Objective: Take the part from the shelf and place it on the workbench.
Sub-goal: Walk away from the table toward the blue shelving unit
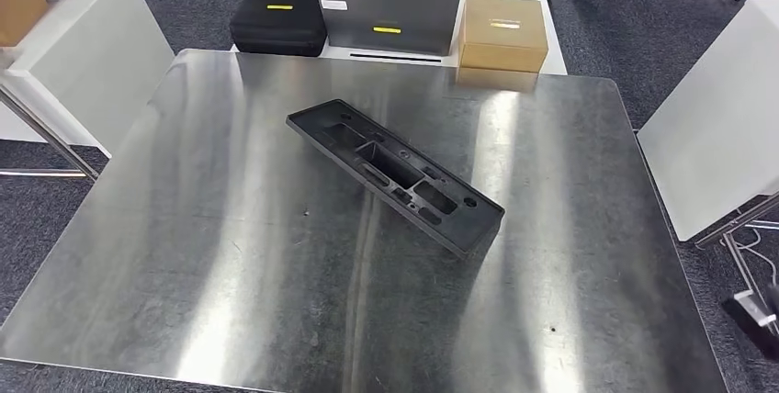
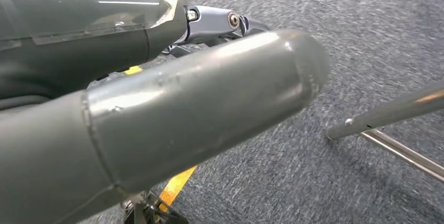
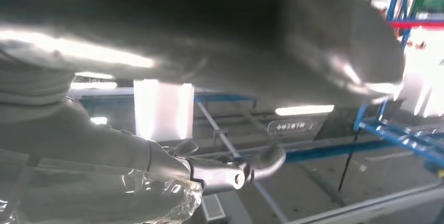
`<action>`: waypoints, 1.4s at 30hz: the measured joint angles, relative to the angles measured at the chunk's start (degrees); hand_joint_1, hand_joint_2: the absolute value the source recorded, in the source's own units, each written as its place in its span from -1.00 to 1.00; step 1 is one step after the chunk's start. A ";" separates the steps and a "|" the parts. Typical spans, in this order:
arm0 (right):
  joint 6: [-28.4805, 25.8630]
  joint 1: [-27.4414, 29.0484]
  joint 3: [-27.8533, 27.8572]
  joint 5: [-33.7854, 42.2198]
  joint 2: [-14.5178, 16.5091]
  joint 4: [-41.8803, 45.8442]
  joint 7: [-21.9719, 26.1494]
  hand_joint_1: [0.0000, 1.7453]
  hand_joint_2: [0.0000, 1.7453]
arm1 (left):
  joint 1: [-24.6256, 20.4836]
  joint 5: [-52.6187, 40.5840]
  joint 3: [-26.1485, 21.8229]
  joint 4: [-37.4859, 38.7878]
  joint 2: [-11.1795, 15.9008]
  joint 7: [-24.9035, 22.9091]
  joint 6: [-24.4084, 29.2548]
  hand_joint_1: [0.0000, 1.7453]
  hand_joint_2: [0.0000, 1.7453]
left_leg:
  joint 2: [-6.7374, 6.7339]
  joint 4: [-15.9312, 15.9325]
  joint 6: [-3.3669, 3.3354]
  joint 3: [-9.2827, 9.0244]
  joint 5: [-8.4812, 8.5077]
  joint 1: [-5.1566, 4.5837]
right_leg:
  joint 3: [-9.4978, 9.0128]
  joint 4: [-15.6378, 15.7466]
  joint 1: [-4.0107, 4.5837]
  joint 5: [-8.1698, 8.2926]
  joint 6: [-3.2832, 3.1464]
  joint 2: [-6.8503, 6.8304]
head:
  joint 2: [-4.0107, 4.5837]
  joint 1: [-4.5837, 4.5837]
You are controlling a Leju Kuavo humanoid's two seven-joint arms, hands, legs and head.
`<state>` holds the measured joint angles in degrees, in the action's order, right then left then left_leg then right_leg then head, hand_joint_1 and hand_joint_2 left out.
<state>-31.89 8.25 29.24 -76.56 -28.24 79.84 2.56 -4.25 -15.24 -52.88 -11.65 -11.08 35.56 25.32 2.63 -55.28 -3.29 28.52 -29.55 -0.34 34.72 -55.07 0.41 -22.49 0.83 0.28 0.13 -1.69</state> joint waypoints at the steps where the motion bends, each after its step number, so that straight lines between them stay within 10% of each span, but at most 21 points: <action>1: 0.80 2.44 3.75 -0.69 3.06 3.66 2.82 -1.00 -1.00 | 0.01 0.11 -0.23 0.00 -0.11 -0.14 0.12 -1.00 -1.00 | -0.03 0.01 0.00 -0.02 -0.02 0.01 | -0.01 0.00 0.00 -0.03 0.01 0.02 | 0.00 0.00; 9: 2.99 7.49 24.55 -8.38 26.39 19.32 20.09 -1.00 -1.00 | -0.18 0.87 -1.65 0.00 -0.66 -1.53 1.74 -1.00 -1.00 | -0.71 0.05 0.27 -0.37 -0.21 0.10 | -0.09 -0.03 0.12 -0.08 -0.08 0.74 | 0.00 -0.02; 16: 0.66 6.25 31.96 -12.86 36.89 16.82 23.89 -1.00 -1.00 | -0.54 0.99 -2.32 0.00 -0.86 -1.67 2.04 -1.00 -1.00 | -0.79 0.05 0.27 -0.67 -0.21 0.00 | -0.33 -0.04 0.16 -0.10 -0.06 0.79 | 0.00 0.01; 25: -0.68 6.11 31.08 -12.87 39.80 9.51 16.75 -1.00 -1.00 | -0.71 0.72 -2.45 0.00 -0.90 -1.67 2.24 -1.00 -1.00 | -0.99 0.05 0.27 -0.78 -0.29 -0.07 | -0.49 -0.04 0.06 -0.11 -0.05 0.94 | 0.00 0.02; 35: -6.29 -4.05 38.63 -6.47 35.88 -26.85 12.10 -1.00 -1.00 | -0.76 -4.28 -1.30 0.00 -0.67 -4.18 1.42 -1.00 -1.00 | -1.39 0.06 0.21 -1.19 -0.46 -0.15 | -0.71 -0.03 -0.02 -0.12 -0.03 1.32 | 0.00 0.00; 42: -6.29 -9.14 46.72 -8.72 33.45 -45.49 -2.95 -1.00 -1.00 | -0.54 -11.22 2.25 0.01 0.28 -10.70 -4.50 -1.00 -1.00 | -1.40 0.06 0.25 -1.18 -0.44 0.00 | -0.79 -0.05 -0.01 -0.12 -0.04 1.32 | 0.00 0.01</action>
<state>-38.18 -0.89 75.97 -85.28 5.21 34.35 -0.39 -4.79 -26.47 -50.62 -11.64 -10.80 24.86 20.82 1.23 -55.22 -3.04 27.35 -29.99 -0.34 33.93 -55.12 0.41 -22.61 0.79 1.61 0.13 -1.68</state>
